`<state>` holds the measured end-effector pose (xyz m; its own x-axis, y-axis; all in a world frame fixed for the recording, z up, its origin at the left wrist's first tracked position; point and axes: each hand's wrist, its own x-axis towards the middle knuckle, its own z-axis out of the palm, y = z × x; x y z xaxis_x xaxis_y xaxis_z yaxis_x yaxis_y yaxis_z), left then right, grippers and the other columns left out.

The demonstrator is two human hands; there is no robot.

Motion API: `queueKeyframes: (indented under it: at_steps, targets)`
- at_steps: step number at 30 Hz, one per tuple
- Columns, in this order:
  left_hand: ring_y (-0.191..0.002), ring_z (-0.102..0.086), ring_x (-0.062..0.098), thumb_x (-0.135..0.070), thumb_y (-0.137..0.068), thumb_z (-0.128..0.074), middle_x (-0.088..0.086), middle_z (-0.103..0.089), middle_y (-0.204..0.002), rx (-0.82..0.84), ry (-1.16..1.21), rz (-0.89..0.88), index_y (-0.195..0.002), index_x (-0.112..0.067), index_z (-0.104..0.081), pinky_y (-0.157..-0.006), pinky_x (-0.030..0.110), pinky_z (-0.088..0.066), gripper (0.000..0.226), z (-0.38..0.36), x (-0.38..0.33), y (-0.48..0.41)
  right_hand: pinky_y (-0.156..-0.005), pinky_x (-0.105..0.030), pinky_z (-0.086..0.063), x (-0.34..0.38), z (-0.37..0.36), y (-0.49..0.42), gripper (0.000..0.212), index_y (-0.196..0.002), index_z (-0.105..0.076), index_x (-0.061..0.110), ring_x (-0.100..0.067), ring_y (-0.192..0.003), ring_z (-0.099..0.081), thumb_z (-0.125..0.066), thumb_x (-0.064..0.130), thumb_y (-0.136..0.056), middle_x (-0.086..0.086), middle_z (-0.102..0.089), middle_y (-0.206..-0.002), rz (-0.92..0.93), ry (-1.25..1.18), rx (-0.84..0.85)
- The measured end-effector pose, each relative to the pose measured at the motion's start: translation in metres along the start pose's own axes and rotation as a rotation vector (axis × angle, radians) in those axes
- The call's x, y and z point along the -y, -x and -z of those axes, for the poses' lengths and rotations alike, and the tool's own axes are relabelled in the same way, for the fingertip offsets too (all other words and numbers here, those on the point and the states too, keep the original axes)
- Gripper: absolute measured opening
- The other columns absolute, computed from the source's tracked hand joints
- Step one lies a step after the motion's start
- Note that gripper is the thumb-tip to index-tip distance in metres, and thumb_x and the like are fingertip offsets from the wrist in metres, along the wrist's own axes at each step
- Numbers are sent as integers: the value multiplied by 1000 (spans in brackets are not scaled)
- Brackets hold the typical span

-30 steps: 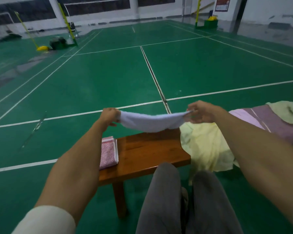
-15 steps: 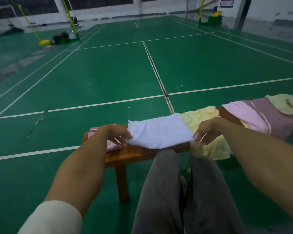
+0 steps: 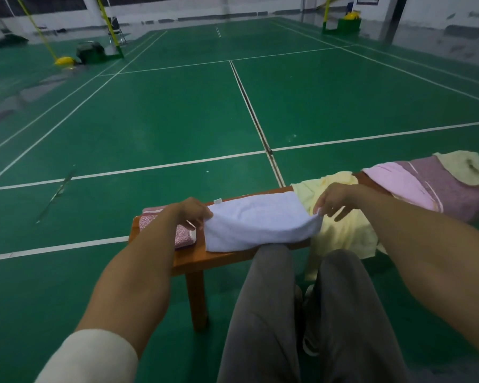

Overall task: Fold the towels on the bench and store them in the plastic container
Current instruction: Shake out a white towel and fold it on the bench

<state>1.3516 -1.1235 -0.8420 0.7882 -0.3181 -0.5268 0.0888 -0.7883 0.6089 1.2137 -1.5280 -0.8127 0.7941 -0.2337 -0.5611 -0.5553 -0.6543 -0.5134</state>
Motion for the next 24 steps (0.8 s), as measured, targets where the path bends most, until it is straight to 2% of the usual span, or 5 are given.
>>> queueKeyframes:
  at_steps: [3, 8, 14, 19, 24]
  targets:
    - [-77, -65, 29, -18, -99, -63, 19, -70, -97, -188, 16, -39, -106, -2, -73, -64, 32, -51, 21, -1, 3, -21, -60, -32, -57, 9, 2, -23, 10, -88, -79, 11, -24, -85, -64, -73, 4, -90, -12, -70, -93, 87, -64, -193]
    - [-73, -67, 28, -20, -100, -60, 18, -73, -89, -384, -38, -25, -96, -3, -74, -63, 34, -54, 22, 2, 10, -47, -51, -29, -52, 27, 1, -65, 5, -94, -73, 8, -27, -68, -70, -70, 5, -91, -15, -71, -86, 82, 16, -283]
    - [-78, -69, 33, -22, -101, -58, 17, -70, -85, -431, -34, 9, -93, -3, -70, -74, 42, -59, 24, 0, 17, -80, -72, -33, -47, 41, -4, -115, 15, -99, -76, 19, -33, -91, -66, -65, 18, -89, -11, -72, -102, 70, 320, -449]
    - [-86, -64, 31, -25, -105, -45, 13, -64, -93, -488, -62, 4, -104, -8, -57, -81, 45, -58, 21, -6, 10, -104, -72, -32, -44, 45, -8, -149, 11, -94, -70, 15, -33, -90, -64, -59, 15, -91, -11, -70, -103, 3, 408, -478]
    - [-98, -59, 30, -24, -106, -41, 14, -61, -107, -516, -124, 60, -115, -4, -58, -87, 41, -51, 27, -9, 10, -124, -74, -32, -44, 49, -18, -166, 18, -109, -64, 13, -35, -103, -66, -53, 12, -96, -12, -68, -112, 14, 559, -469]
